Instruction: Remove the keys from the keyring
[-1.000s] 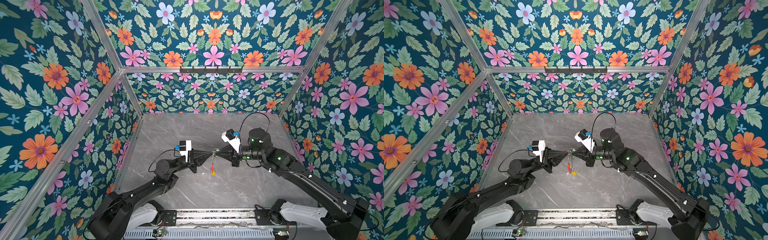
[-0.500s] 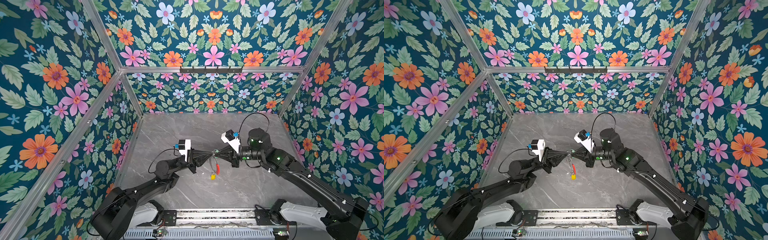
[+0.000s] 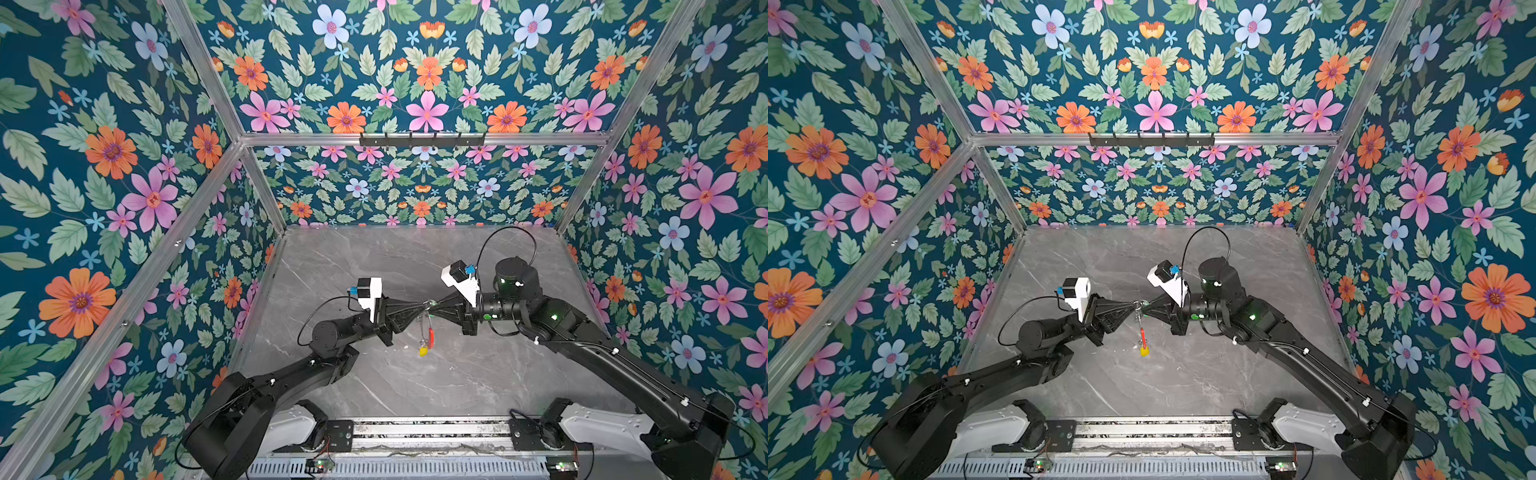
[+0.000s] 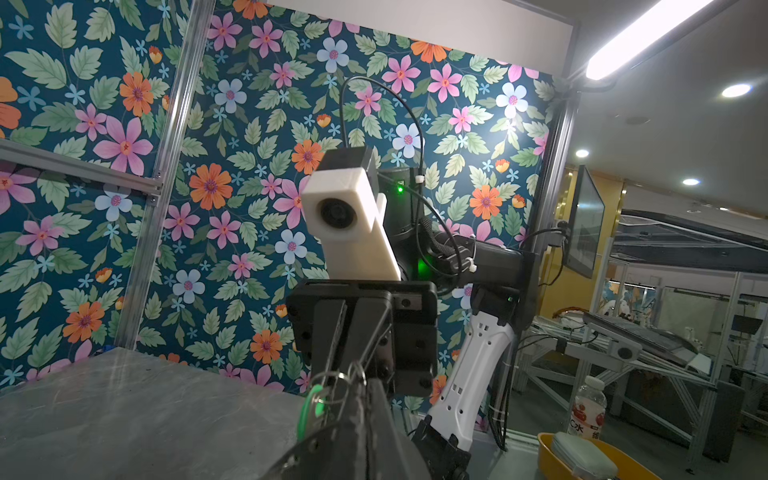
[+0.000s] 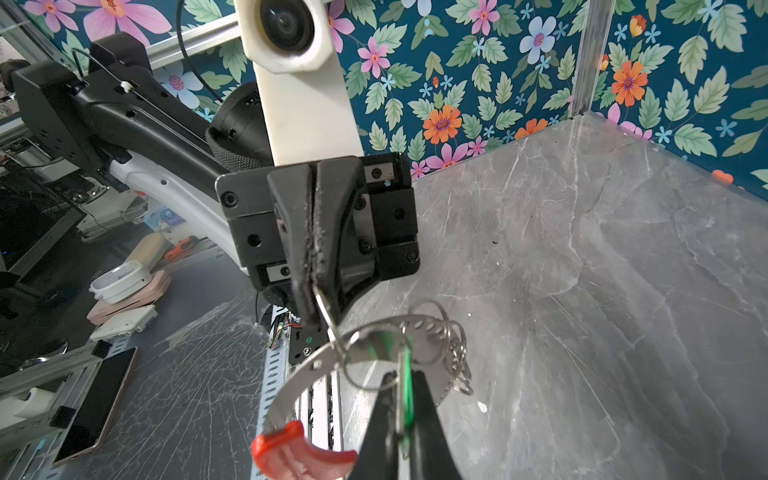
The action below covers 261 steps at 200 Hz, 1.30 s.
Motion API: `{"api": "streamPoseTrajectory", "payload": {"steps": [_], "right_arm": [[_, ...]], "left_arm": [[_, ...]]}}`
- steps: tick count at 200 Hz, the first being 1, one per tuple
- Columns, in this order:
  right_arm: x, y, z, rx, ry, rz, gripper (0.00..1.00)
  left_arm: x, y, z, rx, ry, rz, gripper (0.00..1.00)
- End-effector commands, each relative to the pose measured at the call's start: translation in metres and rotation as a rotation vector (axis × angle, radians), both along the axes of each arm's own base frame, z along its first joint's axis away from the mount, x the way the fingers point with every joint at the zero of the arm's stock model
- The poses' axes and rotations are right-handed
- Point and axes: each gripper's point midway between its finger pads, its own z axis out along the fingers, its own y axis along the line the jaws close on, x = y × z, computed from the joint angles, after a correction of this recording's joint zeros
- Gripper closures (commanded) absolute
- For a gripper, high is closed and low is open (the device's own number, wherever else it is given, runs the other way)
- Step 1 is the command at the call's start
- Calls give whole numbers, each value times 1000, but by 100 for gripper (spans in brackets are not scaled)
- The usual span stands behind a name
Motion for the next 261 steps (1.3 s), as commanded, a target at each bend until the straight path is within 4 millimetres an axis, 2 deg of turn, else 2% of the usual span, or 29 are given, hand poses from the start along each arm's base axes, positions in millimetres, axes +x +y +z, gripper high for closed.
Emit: {"api": "streamPoseTrajectory", "payload": {"steps": [1,207,261], "right_arm": [[10,-3,-5,-17,3,-53,100],[-3,0,-26,-50,45,-24,100],[-5,0,-26,-41,48,-24,100]], "left_arm": [[-22,12,25,-81,-128,-34,100],[-20,14,27,-96,-137,-5,100],[-18,15,26,-93,-135,0,100]]}}
